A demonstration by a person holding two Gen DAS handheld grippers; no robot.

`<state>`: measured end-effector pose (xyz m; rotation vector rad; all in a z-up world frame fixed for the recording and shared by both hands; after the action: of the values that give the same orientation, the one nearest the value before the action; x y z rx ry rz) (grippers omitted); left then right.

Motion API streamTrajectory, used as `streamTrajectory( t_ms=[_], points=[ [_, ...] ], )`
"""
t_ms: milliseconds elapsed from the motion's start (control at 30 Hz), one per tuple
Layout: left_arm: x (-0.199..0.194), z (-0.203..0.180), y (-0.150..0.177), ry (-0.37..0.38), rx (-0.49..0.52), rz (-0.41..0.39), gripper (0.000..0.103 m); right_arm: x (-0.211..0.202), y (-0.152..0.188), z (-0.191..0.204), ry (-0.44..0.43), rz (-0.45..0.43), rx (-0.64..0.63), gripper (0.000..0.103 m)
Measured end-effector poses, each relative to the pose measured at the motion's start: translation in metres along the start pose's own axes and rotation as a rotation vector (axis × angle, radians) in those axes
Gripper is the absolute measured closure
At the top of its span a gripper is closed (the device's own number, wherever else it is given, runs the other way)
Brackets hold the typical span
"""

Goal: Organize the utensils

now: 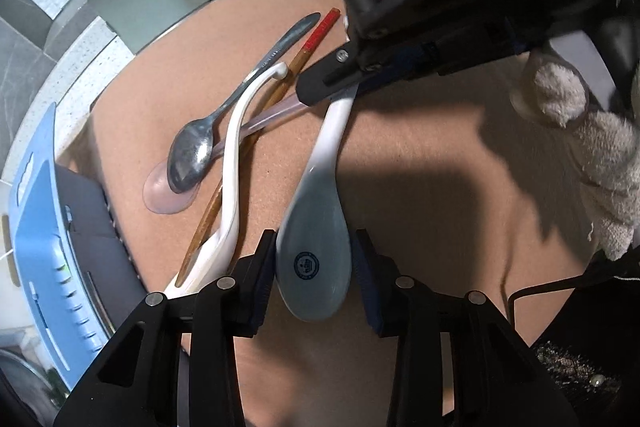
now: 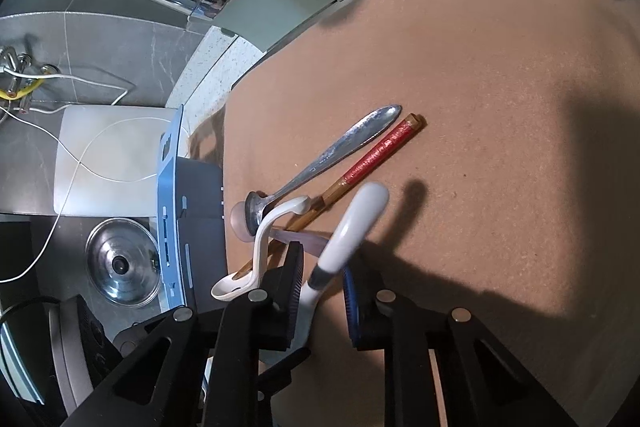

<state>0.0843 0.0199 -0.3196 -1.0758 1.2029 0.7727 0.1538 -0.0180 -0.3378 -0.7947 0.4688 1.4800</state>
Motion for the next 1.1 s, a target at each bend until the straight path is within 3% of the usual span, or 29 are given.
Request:
streamTrajectory(
  t_ms=[533,900,1100],
  points=[
    [0.001,-0.005,0.015,-0.016,0.019,-0.003,0.067,0.001,0.005,0.008,0.017,0.012,0.02,0.091],
    [-0.031,-0.002,0.021,0.067,0.009,-0.055,0.067,-0.022,0.008,0.018,-0.029,-0.006,0.059,0.093],
    [-0.053,0.009,0.022,0.095,-0.015,-0.107,0.067,-0.037,0.003,0.04,-0.026,-0.035,0.013,0.093]
  ],
)
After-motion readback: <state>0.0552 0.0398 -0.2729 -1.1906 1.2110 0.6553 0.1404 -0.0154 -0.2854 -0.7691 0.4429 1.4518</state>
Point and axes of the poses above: each gripper's, at about its wrist camera, not at the fingertips, and x roughly the way its jaws point, z to its left, y to its underside, the point moved 9 cm from there along x, roughly the way its jaws point, and after that the axes turned 12 degrees about -x, right-handed, at the moved point
